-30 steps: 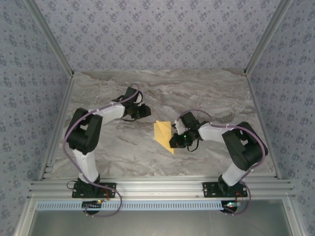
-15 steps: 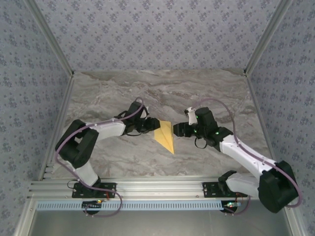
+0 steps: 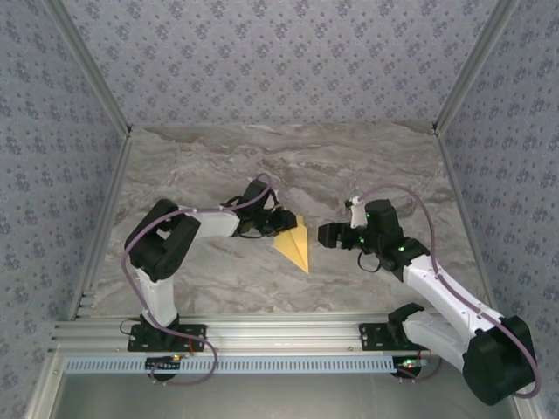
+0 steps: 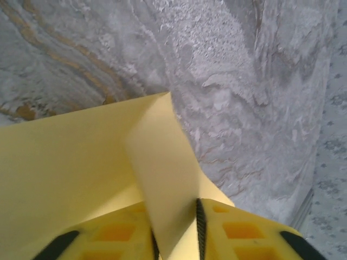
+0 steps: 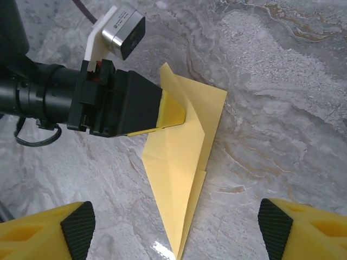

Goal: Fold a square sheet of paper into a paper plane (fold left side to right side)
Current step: Fourth fold the wing at the center of the table, then turn over the paper at the center of the table.

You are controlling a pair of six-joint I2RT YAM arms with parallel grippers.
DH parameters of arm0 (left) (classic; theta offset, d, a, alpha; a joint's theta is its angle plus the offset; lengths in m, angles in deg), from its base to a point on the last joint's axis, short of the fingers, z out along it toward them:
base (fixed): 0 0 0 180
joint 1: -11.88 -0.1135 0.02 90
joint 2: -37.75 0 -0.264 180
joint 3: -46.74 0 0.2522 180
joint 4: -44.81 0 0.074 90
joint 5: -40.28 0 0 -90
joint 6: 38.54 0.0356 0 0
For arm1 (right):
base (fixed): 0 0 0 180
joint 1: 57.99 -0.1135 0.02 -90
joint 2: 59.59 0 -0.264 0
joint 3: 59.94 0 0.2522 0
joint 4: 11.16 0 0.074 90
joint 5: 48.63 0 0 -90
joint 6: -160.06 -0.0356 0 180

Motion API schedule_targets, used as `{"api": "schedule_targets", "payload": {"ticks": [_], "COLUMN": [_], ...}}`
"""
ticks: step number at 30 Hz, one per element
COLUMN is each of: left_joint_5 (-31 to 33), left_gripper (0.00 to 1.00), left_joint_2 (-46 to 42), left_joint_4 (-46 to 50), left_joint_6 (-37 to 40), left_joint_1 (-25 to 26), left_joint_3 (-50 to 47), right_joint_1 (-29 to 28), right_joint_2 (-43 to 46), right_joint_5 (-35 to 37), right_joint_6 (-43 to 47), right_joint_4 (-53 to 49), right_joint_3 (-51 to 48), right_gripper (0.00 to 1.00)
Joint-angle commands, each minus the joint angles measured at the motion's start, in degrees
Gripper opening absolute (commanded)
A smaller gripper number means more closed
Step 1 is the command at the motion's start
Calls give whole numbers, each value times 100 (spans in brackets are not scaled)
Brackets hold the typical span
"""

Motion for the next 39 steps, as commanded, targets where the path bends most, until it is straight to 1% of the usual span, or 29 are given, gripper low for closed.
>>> {"api": "schedule_targets", "payload": {"ticks": [1,3,6,9,11,14,16,18,19,22,27,32,33,36,39], "left_joint_5": [-151,-116,-89,-73,-67,-79,-102,-127,-145,-251,-398,-490,-502,-532,-537], "left_gripper": [17,11,3,1,1,1,1,1,1,1,1,1,2,2,2], "left_joint_2": [-9,-182,-601,-1086,-1434,-1906,-2139,-2344,-2401,-2563,-2730,-2796,-2795,-2788,-2788], "left_joint_4": [-272,-243,-159,-86,-35,-14,31,57,57,-11,-249,-435,-477,-605,-747], "left_joint_6": [-29,19,77,59,27,-43,-90,-129,-151,-224,-383,-524,-553,-650,-746], "left_joint_1": [19,21,-14,-89,-145,-215,-226,-235,-240,-232,-211,-200,-202,-180,-163], "left_joint_3": [174,161,134,115,131,175,244,323,355,405,348,256,230,131,13], "right_joint_1": [317,571,971,1308,1412,1394,1357,1240,1157,833,272,23,-5,-66,-86], "right_joint_2": [57,-8,-128,-220,-312,-549,-720,-837,-875,-979,-1343,-1619,-1637,-1643,-1645], "right_joint_5": [-1036,-1538,-2247,-2831,-3099,-3513,-3733,-3760,-3739,-3573,-3235,-2986,-2951,-2887,-2825], "right_joint_6": [-350,-514,-866,-1418,-1752,-2241,-2694,-3156,-3238,-3334,-3706,-4041,-4077,-4079,-4100], "right_joint_4": [388,611,1079,1773,2215,2897,3612,4325,4457,4571,5151,5676,5717,5712,5696], "right_joint_3": [-190,-282,-428,-614,-665,-673,-717,-760,-722,-581,-400,-249,-205,-87,-23], "right_gripper": [92,98,100,100,100,100,100,100,100,100,100,99,97,87,71]}}
